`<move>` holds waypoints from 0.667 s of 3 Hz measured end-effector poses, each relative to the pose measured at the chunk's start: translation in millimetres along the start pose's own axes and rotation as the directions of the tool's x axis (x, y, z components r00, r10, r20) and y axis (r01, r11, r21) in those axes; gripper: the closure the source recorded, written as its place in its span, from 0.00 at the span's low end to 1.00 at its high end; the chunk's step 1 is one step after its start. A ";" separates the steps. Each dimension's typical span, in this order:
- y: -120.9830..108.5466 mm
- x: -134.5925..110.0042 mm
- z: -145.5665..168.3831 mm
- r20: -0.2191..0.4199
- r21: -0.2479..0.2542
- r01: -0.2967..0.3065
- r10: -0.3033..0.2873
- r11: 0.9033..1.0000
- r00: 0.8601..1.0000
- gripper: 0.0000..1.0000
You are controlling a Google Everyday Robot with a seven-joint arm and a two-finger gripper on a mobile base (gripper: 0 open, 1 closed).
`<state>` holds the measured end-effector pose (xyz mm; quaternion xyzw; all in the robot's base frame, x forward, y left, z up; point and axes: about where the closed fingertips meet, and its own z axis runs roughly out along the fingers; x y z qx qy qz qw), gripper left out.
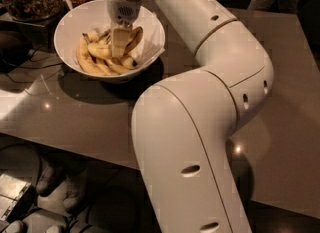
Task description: Pick banana from white bowl
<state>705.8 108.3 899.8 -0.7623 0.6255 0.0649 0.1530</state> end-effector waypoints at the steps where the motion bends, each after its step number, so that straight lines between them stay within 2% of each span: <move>1: 5.0 -4.0 -18.1 0.060 0.037 0.014 -0.016 0.999 0.998 1.00; 2: 21.4 -5.1 -41.2 0.128 0.065 0.025 -0.033 0.998 0.991 1.00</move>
Offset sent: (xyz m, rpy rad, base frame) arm -0.0666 -0.0334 0.0595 0.2088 -0.0527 0.0508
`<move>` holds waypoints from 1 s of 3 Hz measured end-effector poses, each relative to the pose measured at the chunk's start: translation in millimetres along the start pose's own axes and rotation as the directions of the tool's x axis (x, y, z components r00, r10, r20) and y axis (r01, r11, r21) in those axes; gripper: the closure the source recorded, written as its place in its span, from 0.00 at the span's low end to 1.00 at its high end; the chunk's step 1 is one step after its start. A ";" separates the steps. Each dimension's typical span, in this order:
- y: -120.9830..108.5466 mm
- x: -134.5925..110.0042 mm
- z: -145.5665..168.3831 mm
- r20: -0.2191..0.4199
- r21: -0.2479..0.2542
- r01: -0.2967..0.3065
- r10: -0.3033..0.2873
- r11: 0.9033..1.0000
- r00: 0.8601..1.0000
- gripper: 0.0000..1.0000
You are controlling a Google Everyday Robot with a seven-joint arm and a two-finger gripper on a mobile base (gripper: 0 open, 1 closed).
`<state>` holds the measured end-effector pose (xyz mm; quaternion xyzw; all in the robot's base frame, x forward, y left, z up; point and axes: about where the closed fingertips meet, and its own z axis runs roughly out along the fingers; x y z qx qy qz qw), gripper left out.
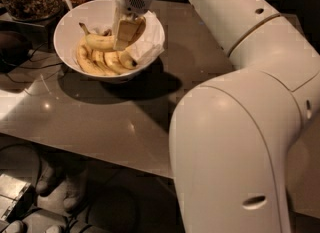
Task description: Pick banana from white bowl
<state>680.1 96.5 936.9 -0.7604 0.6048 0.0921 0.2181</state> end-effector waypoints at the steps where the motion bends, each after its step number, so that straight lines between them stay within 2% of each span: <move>1: 20.8 -0.5 -17.0 0.076 0.013 0.006 -0.007 1.000 0.997 1.00; 2: 51.5 2.8 -33.6 0.138 0.027 -0.010 0.006 1.000 0.990 1.00; 3: 92.1 5.8 -48.0 0.162 0.033 -0.036 0.031 0.999 0.986 1.00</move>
Offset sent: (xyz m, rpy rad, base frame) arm -0.1013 -0.0528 0.0203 0.2128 0.0149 0.0001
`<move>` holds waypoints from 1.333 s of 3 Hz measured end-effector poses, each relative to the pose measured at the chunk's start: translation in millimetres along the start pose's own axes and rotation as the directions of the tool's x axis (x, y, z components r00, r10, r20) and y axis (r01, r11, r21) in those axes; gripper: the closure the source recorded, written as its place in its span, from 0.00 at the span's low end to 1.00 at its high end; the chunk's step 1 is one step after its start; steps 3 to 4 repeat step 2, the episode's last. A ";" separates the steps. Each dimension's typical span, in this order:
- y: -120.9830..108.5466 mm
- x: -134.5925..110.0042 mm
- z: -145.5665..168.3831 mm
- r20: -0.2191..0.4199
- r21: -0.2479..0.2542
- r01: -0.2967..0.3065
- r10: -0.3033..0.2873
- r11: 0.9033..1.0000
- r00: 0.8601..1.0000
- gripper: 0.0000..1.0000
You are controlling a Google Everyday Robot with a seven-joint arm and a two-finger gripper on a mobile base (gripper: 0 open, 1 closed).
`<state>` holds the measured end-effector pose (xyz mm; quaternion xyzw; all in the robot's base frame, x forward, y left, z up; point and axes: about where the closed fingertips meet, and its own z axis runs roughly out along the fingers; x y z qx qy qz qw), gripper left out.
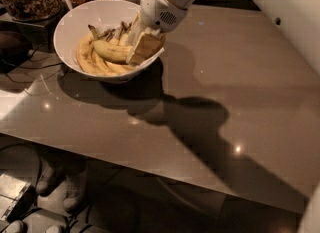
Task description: Pick banana from white bowl
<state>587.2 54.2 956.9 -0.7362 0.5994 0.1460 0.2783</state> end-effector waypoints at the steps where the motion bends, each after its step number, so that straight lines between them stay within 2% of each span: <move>1: 41.8 0.2 -15.6 0.003 0.007 -0.036 0.036 0.999 0.999 1.00; 4: 46.3 2.6 -13.6 -0.004 -0.001 -0.038 0.038 0.999 0.999 1.00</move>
Offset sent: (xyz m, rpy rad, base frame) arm -0.0375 -0.0130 0.0024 0.0083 0.0143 -0.0288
